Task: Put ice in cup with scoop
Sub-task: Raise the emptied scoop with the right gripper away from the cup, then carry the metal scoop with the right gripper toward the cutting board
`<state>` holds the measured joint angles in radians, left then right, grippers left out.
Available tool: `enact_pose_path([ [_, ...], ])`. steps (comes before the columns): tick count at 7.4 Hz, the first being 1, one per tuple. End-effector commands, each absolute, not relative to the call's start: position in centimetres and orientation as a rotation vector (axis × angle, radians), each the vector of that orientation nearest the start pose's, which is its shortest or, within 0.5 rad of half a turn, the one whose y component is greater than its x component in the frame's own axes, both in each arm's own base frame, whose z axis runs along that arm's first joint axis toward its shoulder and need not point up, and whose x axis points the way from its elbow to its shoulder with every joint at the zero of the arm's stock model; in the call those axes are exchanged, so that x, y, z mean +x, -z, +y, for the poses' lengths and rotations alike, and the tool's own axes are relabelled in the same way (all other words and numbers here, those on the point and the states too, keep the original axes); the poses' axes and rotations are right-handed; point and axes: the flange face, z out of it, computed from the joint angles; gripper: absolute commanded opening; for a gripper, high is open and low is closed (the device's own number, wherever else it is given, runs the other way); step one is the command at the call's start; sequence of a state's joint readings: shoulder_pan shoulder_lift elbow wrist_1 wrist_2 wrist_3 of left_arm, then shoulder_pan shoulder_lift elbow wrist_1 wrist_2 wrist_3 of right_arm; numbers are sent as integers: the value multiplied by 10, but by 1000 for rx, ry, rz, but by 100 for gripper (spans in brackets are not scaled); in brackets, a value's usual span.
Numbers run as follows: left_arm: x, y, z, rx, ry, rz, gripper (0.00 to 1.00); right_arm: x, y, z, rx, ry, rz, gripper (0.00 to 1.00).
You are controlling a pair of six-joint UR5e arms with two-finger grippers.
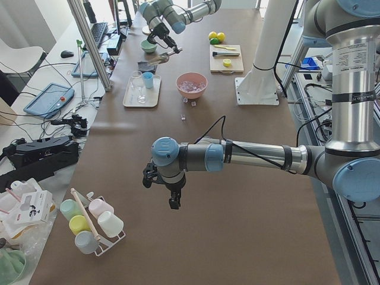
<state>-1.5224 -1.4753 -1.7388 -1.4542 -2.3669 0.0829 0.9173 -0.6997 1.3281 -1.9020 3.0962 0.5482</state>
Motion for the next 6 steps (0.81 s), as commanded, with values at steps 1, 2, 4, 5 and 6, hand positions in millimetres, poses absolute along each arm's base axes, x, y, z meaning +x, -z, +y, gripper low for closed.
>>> enact_pose_path([
  [1,-40,-631,-450,-29,-107,797,98,-388,-188,-567,-489,242,-1206,0],
  [2,-40,-634,-450,-33,-105,797,98,-375,-207,-557,-434,205,-1139,0],
  [4,-41,-634,-449,-34,-103,797,98,-348,-253,-502,-315,209,-1028,0],
  [5,-40,-634,-450,-34,-105,797,98,-337,-276,-477,-308,210,-998,0],
  [6,-40,-634,-450,-34,-105,797,98,-338,-300,-462,-313,218,-958,0],
])
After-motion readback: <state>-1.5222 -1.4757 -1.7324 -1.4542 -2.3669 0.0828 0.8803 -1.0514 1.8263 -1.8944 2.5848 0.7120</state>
